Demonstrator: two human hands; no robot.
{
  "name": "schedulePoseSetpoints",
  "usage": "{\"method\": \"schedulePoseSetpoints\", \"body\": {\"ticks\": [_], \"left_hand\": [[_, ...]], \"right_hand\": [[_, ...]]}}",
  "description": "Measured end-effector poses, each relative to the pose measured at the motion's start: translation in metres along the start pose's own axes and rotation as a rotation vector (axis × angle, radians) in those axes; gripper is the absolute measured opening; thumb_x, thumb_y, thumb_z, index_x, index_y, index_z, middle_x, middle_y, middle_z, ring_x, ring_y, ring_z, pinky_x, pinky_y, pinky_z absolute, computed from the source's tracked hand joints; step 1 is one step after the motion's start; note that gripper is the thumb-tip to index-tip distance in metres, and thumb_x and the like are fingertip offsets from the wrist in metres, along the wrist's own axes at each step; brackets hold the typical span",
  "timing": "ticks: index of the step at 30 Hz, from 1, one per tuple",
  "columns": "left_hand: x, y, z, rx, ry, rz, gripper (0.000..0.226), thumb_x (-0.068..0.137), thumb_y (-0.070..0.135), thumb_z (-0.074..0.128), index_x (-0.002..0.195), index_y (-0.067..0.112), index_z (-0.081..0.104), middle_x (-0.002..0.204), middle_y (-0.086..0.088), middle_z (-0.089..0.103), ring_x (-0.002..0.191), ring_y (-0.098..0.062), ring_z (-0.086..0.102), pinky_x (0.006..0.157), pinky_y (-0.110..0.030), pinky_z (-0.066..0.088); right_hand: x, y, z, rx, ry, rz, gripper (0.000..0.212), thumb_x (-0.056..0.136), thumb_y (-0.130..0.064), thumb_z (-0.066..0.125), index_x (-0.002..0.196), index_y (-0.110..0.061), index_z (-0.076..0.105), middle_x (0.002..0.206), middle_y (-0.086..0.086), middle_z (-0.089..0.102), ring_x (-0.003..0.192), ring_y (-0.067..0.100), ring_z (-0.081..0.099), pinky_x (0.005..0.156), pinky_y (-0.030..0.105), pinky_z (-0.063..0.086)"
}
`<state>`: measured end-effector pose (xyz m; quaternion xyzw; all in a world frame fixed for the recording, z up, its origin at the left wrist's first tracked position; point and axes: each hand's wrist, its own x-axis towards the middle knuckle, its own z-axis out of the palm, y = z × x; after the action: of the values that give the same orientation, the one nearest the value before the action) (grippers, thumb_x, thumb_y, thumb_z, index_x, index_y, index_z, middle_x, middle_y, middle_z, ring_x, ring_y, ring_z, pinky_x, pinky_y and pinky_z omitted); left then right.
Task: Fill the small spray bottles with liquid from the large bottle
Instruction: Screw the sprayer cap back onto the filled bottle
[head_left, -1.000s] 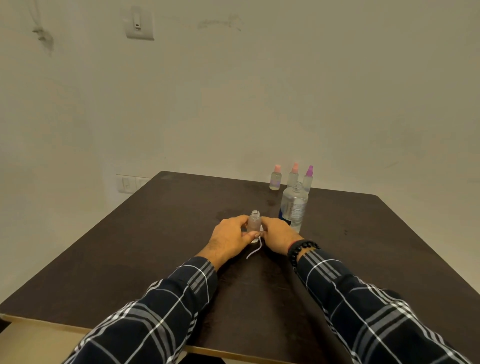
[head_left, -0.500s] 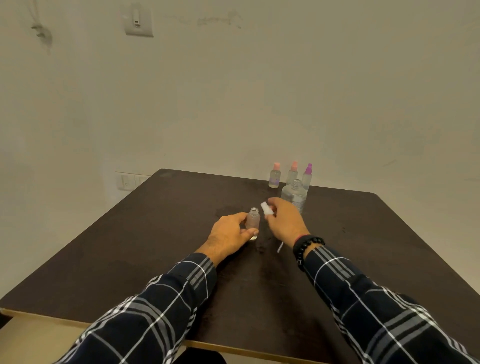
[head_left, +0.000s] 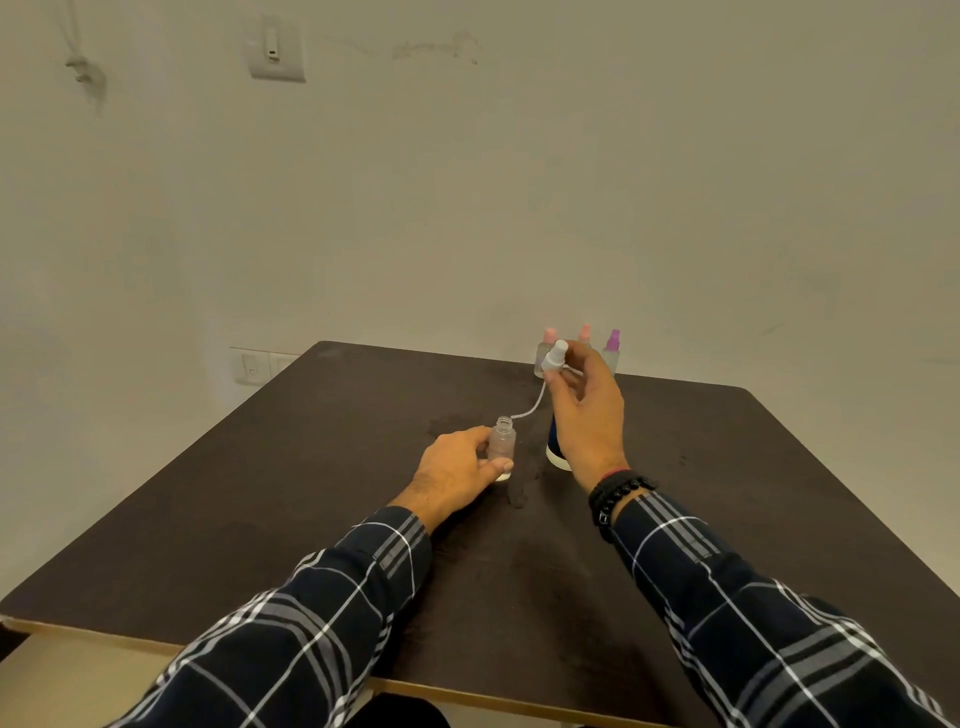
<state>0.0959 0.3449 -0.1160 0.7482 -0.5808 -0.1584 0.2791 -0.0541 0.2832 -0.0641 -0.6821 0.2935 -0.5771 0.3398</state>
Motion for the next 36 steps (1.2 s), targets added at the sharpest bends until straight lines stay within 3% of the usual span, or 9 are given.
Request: {"method": "schedulePoseSetpoints", "body": {"ticks": [5,10,15,19,24,29,33,36], "left_hand": [[0.001,0.000,0.000,-0.003,0.000,-0.009,0.056,0.094,0.046,0.063,0.144,0.026,0.047,0.134,0.002,0.061,0.118,-0.017,0.059,0.101,-0.035,0.048],[0.000,0.000,0.000,-0.010,0.000,-0.012,0.055,0.093,0.046,0.064,0.143,0.028,0.048,0.132,0.003,0.062,0.116,-0.016,0.060,0.101,-0.037,0.048],[-0.001,0.000,0.000,-0.035,-0.004,-0.013,0.054,0.093,0.045,0.064,0.142,0.027,0.049,0.131,0.003,0.062,0.116,-0.016,0.060,0.099,-0.035,0.048],[-0.001,0.000,0.000,-0.044,0.004,-0.005,0.051,0.093,0.044,0.065,0.139,0.028,0.051,0.129,0.003,0.064,0.114,-0.016,0.061,0.100,-0.036,0.048],[-0.002,0.000,0.000,-0.070,0.014,0.012,0.050,0.093,0.043,0.065,0.139,0.028,0.053,0.126,0.005,0.065,0.111,-0.014,0.062,0.098,-0.034,0.048],[-0.004,0.000,-0.001,-0.069,0.026,0.031,0.041,0.094,0.041,0.064,0.132,0.027,0.057,0.118,0.007,0.067,0.098,-0.008,0.059,0.089,-0.027,0.047],[-0.004,0.000,-0.002,-0.036,0.025,0.040,0.044,0.094,0.042,0.064,0.134,0.026,0.055,0.123,0.005,0.066,0.108,-0.012,0.062,0.091,-0.028,0.047],[-0.003,0.000,-0.002,-0.027,0.013,0.036,0.046,0.095,0.042,0.063,0.137,0.024,0.053,0.125,0.003,0.065,0.112,-0.014,0.060,0.092,-0.028,0.045]], "right_hand": [[0.005,0.003,0.002,0.014,0.020,-0.031,0.035,0.099,-0.025,0.063,0.133,-0.017,0.057,0.129,-0.008,0.065,0.119,0.005,0.062,0.102,0.029,0.052],[0.005,-0.006,-0.001,-0.001,-0.022,-0.073,0.027,0.100,-0.025,0.063,0.126,-0.022,0.060,0.122,-0.012,0.066,0.114,0.002,0.062,0.097,0.020,0.051],[0.001,-0.010,0.002,-0.051,-0.152,-0.102,0.026,0.100,-0.016,0.061,0.122,-0.030,0.059,0.114,-0.028,0.062,0.110,-0.005,0.061,0.093,0.012,0.048],[0.000,-0.005,0.009,-0.090,-0.236,-0.102,0.025,0.100,-0.013,0.060,0.124,-0.018,0.060,0.116,-0.016,0.065,0.109,-0.005,0.062,0.093,0.012,0.048],[-0.001,-0.005,0.014,-0.080,-0.263,-0.076,0.027,0.099,-0.012,0.062,0.125,-0.016,0.060,0.115,-0.017,0.064,0.106,-0.008,0.062,0.090,0.008,0.047],[-0.003,0.008,0.014,-0.125,-0.309,0.046,0.027,0.096,-0.024,0.067,0.123,-0.022,0.061,0.112,-0.016,0.066,0.105,-0.007,0.064,0.088,0.015,0.052],[-0.004,0.025,0.013,-0.213,-0.320,0.095,0.020,0.093,-0.032,0.069,0.113,-0.028,0.066,0.107,-0.014,0.070,0.106,-0.001,0.064,0.095,0.025,0.053],[-0.005,0.031,0.013,-0.224,-0.332,0.168,0.027,0.090,-0.027,0.072,0.116,-0.025,0.067,0.109,-0.012,0.071,0.105,0.000,0.065,0.098,0.029,0.054]]}}
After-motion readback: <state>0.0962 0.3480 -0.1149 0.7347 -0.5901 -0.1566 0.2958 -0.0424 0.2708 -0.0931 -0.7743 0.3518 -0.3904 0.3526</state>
